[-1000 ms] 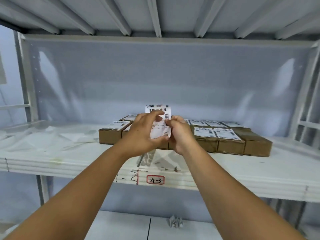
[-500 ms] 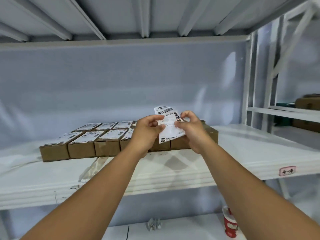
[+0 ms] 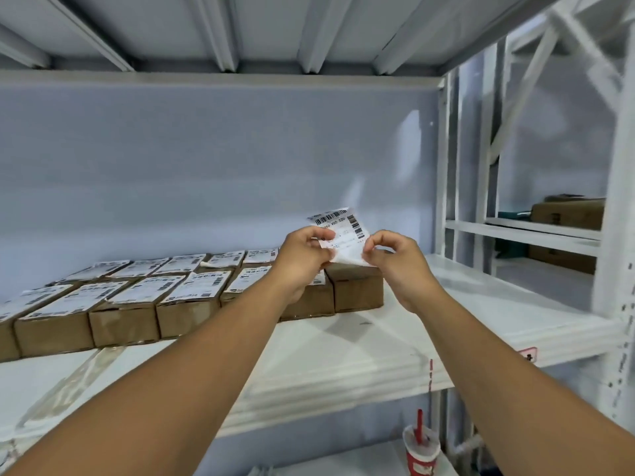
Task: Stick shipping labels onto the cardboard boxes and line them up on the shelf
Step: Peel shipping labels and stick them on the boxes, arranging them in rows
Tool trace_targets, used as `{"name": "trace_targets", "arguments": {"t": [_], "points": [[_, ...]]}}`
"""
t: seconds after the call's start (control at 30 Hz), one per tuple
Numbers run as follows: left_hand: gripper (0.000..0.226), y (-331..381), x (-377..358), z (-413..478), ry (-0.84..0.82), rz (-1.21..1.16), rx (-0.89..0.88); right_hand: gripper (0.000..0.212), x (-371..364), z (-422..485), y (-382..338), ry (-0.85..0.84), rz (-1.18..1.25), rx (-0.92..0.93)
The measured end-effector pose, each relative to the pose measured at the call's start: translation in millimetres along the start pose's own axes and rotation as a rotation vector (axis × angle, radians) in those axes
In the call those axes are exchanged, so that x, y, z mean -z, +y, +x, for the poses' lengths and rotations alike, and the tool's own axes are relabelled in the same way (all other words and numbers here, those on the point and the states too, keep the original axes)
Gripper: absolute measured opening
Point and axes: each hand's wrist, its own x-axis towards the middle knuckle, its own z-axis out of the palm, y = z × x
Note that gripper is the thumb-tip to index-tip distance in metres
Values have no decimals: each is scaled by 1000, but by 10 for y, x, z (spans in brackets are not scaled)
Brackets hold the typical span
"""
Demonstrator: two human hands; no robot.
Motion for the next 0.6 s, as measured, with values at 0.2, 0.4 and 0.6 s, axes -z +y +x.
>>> {"name": "trace_targets", "arguments": {"t": [0.2, 0.4, 0.6], "points": [[21, -21, -102, 312, -75, 199, -32, 27, 43, 237, 219, 114, 53, -71], [14, -163, -168, 445, -50, 406, -102, 27, 54, 316, 488, 203, -44, -59], [18, -340, -187, 414, -7, 503, -147, 32, 36, 282, 540, 152, -288, -51]]}}
